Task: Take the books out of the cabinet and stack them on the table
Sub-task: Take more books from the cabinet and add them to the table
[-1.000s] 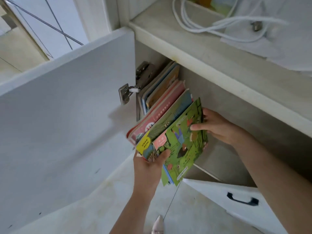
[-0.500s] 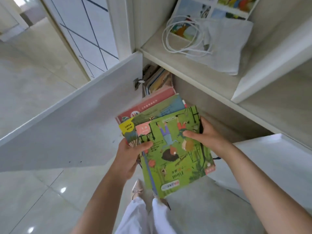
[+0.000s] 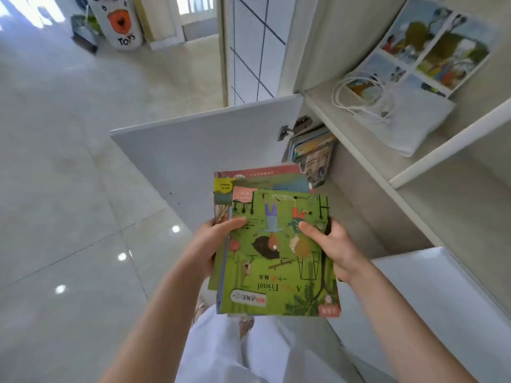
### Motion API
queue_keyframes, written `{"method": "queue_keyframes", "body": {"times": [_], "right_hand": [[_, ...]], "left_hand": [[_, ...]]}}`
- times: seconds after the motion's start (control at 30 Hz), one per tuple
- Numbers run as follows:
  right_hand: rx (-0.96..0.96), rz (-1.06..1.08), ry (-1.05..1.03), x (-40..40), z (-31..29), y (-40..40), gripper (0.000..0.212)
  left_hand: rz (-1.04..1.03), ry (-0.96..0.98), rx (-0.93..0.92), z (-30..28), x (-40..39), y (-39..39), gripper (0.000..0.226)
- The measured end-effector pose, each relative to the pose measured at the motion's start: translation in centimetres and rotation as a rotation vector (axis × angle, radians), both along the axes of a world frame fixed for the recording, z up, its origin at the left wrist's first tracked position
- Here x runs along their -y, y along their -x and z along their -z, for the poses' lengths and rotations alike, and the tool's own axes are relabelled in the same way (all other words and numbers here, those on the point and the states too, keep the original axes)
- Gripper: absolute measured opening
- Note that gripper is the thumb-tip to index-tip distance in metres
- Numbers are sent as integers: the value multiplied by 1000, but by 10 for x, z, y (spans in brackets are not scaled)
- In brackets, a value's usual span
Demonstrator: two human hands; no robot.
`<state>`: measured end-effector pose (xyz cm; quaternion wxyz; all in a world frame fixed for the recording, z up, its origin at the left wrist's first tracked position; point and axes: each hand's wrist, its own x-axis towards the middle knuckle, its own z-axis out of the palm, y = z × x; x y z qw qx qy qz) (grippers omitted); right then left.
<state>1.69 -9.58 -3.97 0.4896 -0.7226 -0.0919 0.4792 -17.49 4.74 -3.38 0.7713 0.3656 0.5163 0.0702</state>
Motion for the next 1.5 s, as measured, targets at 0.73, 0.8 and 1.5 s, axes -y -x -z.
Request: {"method": "queue_keyframes", "body": {"times": [0.73, 0.8, 1.5], "right_hand": [[265, -1143, -255, -63, -52, 395, 76], [251, -1222, -264, -52, -46, 443, 76], [121, -1722, -105, -59, -2, 797, 72]], "left_hand": [[-1225, -249, -57, -17, 180, 394, 59], [-1300, -292, -99, -16, 211, 433, 65], [-1632, -298, -514, 9, 280, 697, 73]]}}
